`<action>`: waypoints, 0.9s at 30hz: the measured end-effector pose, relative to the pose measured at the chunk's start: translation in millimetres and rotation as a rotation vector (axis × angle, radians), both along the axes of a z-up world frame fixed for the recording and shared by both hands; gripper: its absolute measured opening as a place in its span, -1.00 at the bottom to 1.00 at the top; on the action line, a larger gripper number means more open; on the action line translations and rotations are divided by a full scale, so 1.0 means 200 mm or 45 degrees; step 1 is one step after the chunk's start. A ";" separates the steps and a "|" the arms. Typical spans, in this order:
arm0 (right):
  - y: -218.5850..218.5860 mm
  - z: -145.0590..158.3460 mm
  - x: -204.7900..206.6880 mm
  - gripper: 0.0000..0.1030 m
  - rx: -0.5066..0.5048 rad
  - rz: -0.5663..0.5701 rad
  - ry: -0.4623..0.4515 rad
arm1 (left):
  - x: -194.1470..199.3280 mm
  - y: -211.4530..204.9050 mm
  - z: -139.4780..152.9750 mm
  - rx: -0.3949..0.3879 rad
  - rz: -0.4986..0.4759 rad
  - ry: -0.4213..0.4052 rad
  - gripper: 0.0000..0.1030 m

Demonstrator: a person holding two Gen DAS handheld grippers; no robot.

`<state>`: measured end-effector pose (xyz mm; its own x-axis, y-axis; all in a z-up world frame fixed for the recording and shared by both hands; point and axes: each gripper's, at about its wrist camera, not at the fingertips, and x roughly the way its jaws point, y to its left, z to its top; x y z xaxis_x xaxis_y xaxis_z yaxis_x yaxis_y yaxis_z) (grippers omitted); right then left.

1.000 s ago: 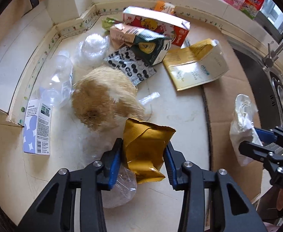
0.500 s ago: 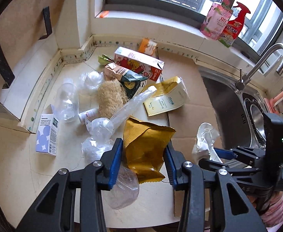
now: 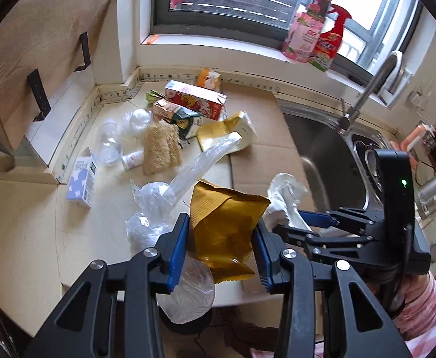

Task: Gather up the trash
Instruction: 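Carry the gold bag and white paper down over the floor trash bin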

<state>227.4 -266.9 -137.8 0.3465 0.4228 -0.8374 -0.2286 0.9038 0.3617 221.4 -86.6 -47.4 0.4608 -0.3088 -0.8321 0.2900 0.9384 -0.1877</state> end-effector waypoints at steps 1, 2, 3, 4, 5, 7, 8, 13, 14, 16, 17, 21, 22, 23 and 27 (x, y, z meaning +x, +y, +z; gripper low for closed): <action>0.01 0.02 -0.04 -0.10 -0.003 -0.005 -0.007 | -0.04 0.00 0.01 -0.002 -0.009 -0.001 -0.24; 0.01 0.03 -0.07 -0.10 -0.005 -0.009 -0.011 | -0.09 0.00 0.02 -0.006 -0.021 -0.003 -0.24; 0.02 0.05 -0.11 -0.10 -0.008 -0.014 -0.014 | -0.13 0.01 0.02 -0.012 -0.031 -0.004 -0.24; 0.03 0.06 -0.15 -0.10 -0.011 -0.016 -0.016 | -0.17 0.02 0.04 -0.020 -0.041 -0.006 -0.24; 0.04 0.07 -0.19 -0.10 -0.013 -0.018 -0.018 | -0.21 0.03 0.05 -0.027 -0.047 -0.008 -0.24; 0.07 0.10 -0.27 -0.10 -0.019 -0.022 -0.027 | -0.30 0.06 0.07 -0.055 -0.063 -0.016 -0.24; 0.09 0.11 -0.32 -0.10 -0.023 -0.024 -0.030 | -0.35 0.08 0.08 -0.069 -0.075 -0.019 -0.24; 0.17 0.13 -0.56 -0.10 -0.015 -0.026 -0.022 | -0.57 0.14 0.08 -0.091 -0.126 -0.027 -0.24; 0.19 0.13 -0.59 -0.10 -0.013 -0.020 -0.017 | -0.62 0.16 0.07 -0.102 -0.135 -0.024 -0.24; 0.23 0.09 -0.68 -0.10 -0.006 0.002 0.000 | -0.70 0.20 0.04 -0.130 -0.145 -0.021 -0.24; 0.26 0.07 -0.71 -0.10 -0.005 0.016 0.012 | -0.74 0.22 0.03 -0.152 -0.148 -0.020 -0.24; 0.35 -0.04 -0.82 -0.10 0.018 0.096 0.059 | -0.90 0.32 -0.05 -0.208 -0.161 -0.054 -0.24; 0.37 -0.08 -0.84 -0.10 0.017 0.117 0.067 | -0.93 0.33 -0.07 -0.211 -0.162 -0.057 -0.24; 0.39 -0.12 -0.85 -0.10 0.011 0.133 0.074 | -0.96 0.34 -0.12 -0.215 -0.161 -0.049 -0.24; 0.46 -0.31 -0.88 -0.10 -0.031 0.189 0.127 | -1.03 0.38 -0.35 -0.231 -0.125 -0.003 -0.24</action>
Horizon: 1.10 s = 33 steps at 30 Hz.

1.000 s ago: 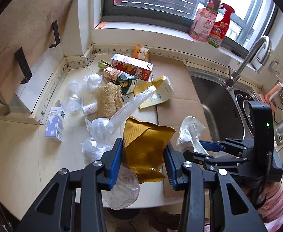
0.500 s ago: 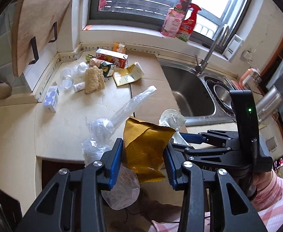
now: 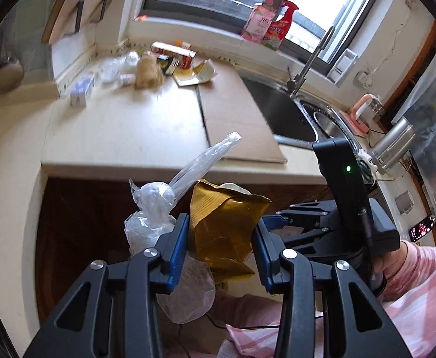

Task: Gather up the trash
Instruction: 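Carry the gold bag and white paper down over the floor trash bin, then open both tools to drop the bag and paper into the bin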

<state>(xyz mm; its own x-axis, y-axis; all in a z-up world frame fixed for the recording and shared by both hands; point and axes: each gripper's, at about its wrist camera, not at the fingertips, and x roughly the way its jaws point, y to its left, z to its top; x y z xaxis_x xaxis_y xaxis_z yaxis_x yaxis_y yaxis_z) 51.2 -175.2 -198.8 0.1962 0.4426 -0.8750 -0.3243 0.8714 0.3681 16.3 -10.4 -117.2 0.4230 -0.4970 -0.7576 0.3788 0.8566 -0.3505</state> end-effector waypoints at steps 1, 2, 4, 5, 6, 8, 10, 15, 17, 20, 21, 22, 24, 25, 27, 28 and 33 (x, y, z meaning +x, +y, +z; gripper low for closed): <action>0.01 -0.04 0.00 -0.10 -0.005 0.012 0.014 | 0.00 0.01 -0.06 -0.003 0.015 0.016 -0.24; 0.03 -0.10 0.00 -0.10 -0.006 0.026 0.027 | 0.00 0.02 -0.15 -0.001 0.042 0.047 -0.24; 0.05 -0.21 0.01 -0.10 -0.012 0.049 0.045 | 0.00 0.05 -0.31 -0.013 0.094 0.096 -0.24; 0.07 -0.26 0.02 -0.10 -0.016 0.059 0.051 | 0.00 0.07 -0.39 -0.024 0.129 0.117 -0.24; 0.08 -0.33 0.02 -0.10 -0.020 0.078 0.056 | 0.00 0.08 -0.46 -0.029 0.154 0.131 -0.24; 0.11 -0.46 0.02 -0.10 -0.035 0.107 0.043 | 0.01 0.10 -0.64 -0.011 0.208 0.167 -0.24; 0.13 -0.61 0.02 -0.09 -0.047 0.124 0.036 | 0.03 0.11 -0.83 0.004 0.258 0.207 -0.24; 0.17 -0.99 0.04 -0.09 -0.096 0.183 0.097 | 0.04 0.15 -1.25 0.024 0.361 0.312 -0.24; 0.17 -1.12 0.04 -0.09 -0.123 0.185 0.145 | 0.04 0.16 -1.39 0.030 0.403 0.369 -0.24; 0.17 -1.23 0.04 -0.09 -0.124 0.169 0.191 | 0.02 0.20 -1.50 0.010 0.445 0.415 -0.24; 0.18 -1.25 0.05 -0.09 -0.125 0.166 0.196 | 0.01 0.20 -1.53 0.015 0.440 0.420 -0.24; 0.18 -1.27 0.05 -0.09 -0.125 0.168 0.198 | 0.02 0.20 -1.56 0.020 0.432 0.423 -0.24; 0.20 -1.30 0.06 -0.09 -0.116 0.179 0.194 | 0.03 0.20 -1.62 0.036 0.415 0.426 -0.24; 0.21 -1.32 0.06 -0.08 -0.115 0.185 0.188 | 0.03 0.20 -1.67 0.046 0.405 0.426 -0.24; 0.27 -1.39 0.09 -0.08 -0.118 0.208 0.171 | 0.05 0.19 -1.75 0.059 0.396 0.427 -0.24; 0.28 -1.43 0.09 -0.06 -0.124 0.222 0.158 | 0.07 0.19 -1.81 0.058 0.395 0.430 -0.24; 0.37 -1.64 0.14 -0.05 -0.159 0.285 0.094 | 0.15 0.23 -2.07 0.042 0.413 0.460 -0.24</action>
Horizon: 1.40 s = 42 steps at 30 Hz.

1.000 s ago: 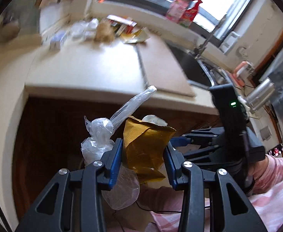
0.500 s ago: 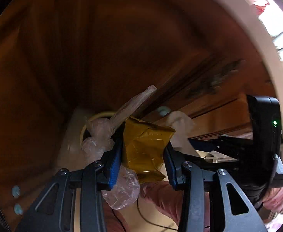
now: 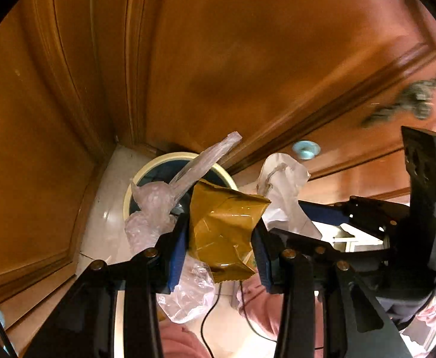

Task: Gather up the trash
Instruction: 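Open both tools to drop the bag and paper into the bin, then raise both tools back up to the counter items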

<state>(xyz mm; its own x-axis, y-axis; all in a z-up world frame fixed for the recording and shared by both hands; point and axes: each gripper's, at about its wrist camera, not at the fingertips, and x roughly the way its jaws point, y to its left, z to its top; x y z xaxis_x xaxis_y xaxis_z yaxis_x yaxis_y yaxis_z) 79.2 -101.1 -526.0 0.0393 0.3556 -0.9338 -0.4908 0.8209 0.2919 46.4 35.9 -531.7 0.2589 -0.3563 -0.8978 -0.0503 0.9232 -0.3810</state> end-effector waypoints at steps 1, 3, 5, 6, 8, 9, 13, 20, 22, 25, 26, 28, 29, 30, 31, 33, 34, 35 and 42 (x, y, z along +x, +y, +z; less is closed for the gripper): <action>0.01 -0.04 0.00 -0.05 -0.007 0.010 -0.007 | 0.02 0.02 -0.06 -0.006 0.005 0.011 -0.24; 0.04 -0.13 0.03 -0.04 -0.020 0.035 0.003 | 0.05 0.03 -0.17 0.002 0.007 0.035 -0.22; 0.06 -0.22 0.05 -0.01 -0.047 0.052 0.014 | 0.08 0.04 -0.26 0.021 0.005 0.063 -0.06; 0.06 -0.25 0.05 0.03 -0.065 0.059 0.010 | 0.09 0.04 -0.30 0.030 0.006 0.078 0.07; 0.07 -0.28 0.06 0.08 -0.082 0.062 -0.006 | 0.09 0.05 -0.35 0.043 0.011 0.083 0.18; 0.07 -0.29 0.06 0.11 -0.082 0.058 -0.008 | 0.08 0.05 -0.37 0.045 0.012 0.083 0.23; 0.03 -0.25 0.05 0.24 -0.070 0.007 -0.004 | 0.07 0.04 -0.37 0.068 0.013 0.087 0.27; -0.06 -0.16 0.01 0.25 -0.089 -0.032 0.009 | 0.02 0.01 -0.25 0.085 0.010 0.044 0.25; -0.06 -0.08 -0.01 0.25 -0.089 -0.029 -0.005 | 0.02 0.00 -0.17 0.076 0.011 0.047 0.24; -0.08 0.09 -0.04 0.25 -0.071 -0.018 -0.031 | 0.01 -0.02 -0.01 0.090 0.012 0.042 0.24; -0.09 0.18 -0.04 0.25 -0.061 -0.020 -0.047 | 0.02 -0.02 0.07 0.091 0.006 0.037 0.24; -0.10 0.33 -0.05 0.25 -0.030 -0.022 -0.077 | 0.02 -0.03 0.21 0.096 0.006 0.020 0.24; -0.11 0.43 -0.05 0.25 -0.015 -0.027 -0.099 | 0.02 -0.03 0.29 0.094 0.010 0.006 0.24; -0.11 0.53 -0.05 0.25 -0.005 -0.029 -0.126 | 0.02 -0.03 0.38 0.094 0.015 -0.011 0.25; -0.12 0.63 -0.05 0.25 0.007 -0.027 -0.156 | 0.03 -0.03 0.48 0.104 0.017 -0.035 0.25; -0.12 0.83 -0.06 0.26 0.022 -0.026 -0.211 | 0.03 -0.03 0.69 0.127 0.014 -0.088 0.26; -0.12 0.92 -0.07 0.27 0.029 -0.029 -0.234 | 0.03 -0.02 0.77 0.135 0.012 -0.113 0.27; -0.13 1.02 -0.07 0.28 0.039 -0.033 -0.257 | 0.04 -0.03 0.87 0.143 0.009 -0.142 0.27; -0.18 1.64 -0.12 0.48 0.124 -0.063 -0.422 | 0.04 -0.06 1.43 0.237 -0.011 -0.277 0.48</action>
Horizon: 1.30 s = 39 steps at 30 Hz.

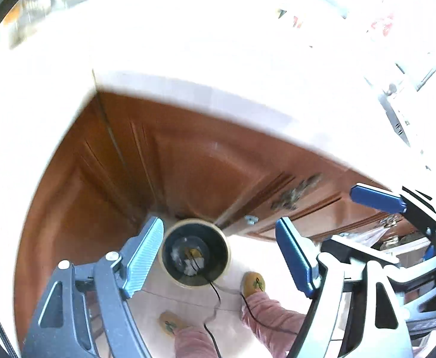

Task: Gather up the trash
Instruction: 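Raise both tools back up to the counter items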

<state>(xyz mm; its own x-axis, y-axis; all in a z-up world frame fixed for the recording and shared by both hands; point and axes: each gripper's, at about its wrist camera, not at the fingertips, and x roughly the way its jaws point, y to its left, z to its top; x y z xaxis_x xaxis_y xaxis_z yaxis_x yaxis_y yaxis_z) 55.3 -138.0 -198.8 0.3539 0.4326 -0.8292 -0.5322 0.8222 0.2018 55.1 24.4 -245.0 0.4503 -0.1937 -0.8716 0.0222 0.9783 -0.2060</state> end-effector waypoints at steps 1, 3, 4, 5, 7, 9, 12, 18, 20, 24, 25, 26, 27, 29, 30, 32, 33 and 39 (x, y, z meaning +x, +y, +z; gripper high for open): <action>-0.01 0.09 -0.01 0.48 0.015 -0.002 -0.025 | 0.00 -0.01 0.06 0.008 0.001 -0.015 0.48; -0.03 0.20 -0.03 0.48 0.038 -0.008 -0.075 | -0.01 -0.01 0.20 0.021 0.003 -0.049 0.49; -0.05 0.27 -0.05 0.48 0.057 -0.015 -0.105 | -0.02 -0.03 0.28 0.026 0.002 -0.063 0.49; -0.07 0.34 -0.06 0.48 0.082 -0.027 -0.121 | -0.02 -0.03 0.33 0.035 0.000 -0.079 0.49; -0.13 0.43 -0.06 0.48 0.132 -0.060 -0.123 | -0.03 -0.05 0.47 0.060 -0.011 -0.125 0.49; -0.17 0.53 -0.07 0.48 0.161 -0.083 -0.150 | -0.04 -0.07 0.59 0.083 -0.022 -0.177 0.51; -0.21 0.70 -0.10 0.48 0.177 -0.100 -0.231 | -0.05 -0.10 0.76 0.108 -0.031 -0.233 0.57; -0.26 0.84 -0.07 0.48 0.201 -0.107 -0.292 | -0.02 -0.12 1.06 0.203 -0.070 -0.350 0.57; -0.28 0.89 -0.04 0.48 0.188 -0.115 -0.336 | 0.01 -0.12 1.12 0.238 -0.067 -0.386 0.57; -0.32 1.00 0.07 0.47 0.135 -0.154 -0.438 | 0.08 -0.13 1.25 0.308 -0.071 -0.434 0.57; -0.33 1.02 0.10 0.47 0.123 -0.172 -0.458 | 0.12 -0.14 1.26 0.351 -0.067 -0.451 0.57; -0.34 1.04 0.13 0.47 0.117 -0.185 -0.475 | 0.15 -0.14 1.25 0.389 -0.064 -0.466 0.57; -0.35 1.06 0.17 0.47 0.105 -0.199 -0.494 | 0.20 -0.13 1.27 0.429 -0.060 -0.483 0.59; -0.36 1.08 0.26 0.47 0.071 -0.214 -0.514 | 0.28 -0.12 1.26 0.452 -0.053 -0.488 0.64; -0.36 1.08 0.30 0.47 0.052 -0.213 -0.517 | 0.34 -0.10 1.25 0.449 -0.047 -0.480 0.64; -0.35 1.08 0.42 0.47 0.017 -0.198 -0.511 | 0.43 -0.08 1.24 0.446 -0.029 -0.467 0.64; -0.35 1.08 0.47 0.47 0.003 -0.187 -0.509 | 0.50 -0.06 1.21 0.451 -0.011 -0.458 0.64; -0.28 0.95 0.79 0.47 -0.080 -0.151 -0.451 | 0.81 -0.02 0.98 0.495 0.044 -0.396 0.64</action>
<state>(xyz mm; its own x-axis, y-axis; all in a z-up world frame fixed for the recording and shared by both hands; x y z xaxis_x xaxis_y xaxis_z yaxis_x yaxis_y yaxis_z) 213.3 -194.7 -8.3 0.6679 0.3232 -0.6704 -0.4601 0.8873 -0.0306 217.9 20.0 -48.5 0.7006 0.1388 -0.7000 -0.0094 0.9826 0.1855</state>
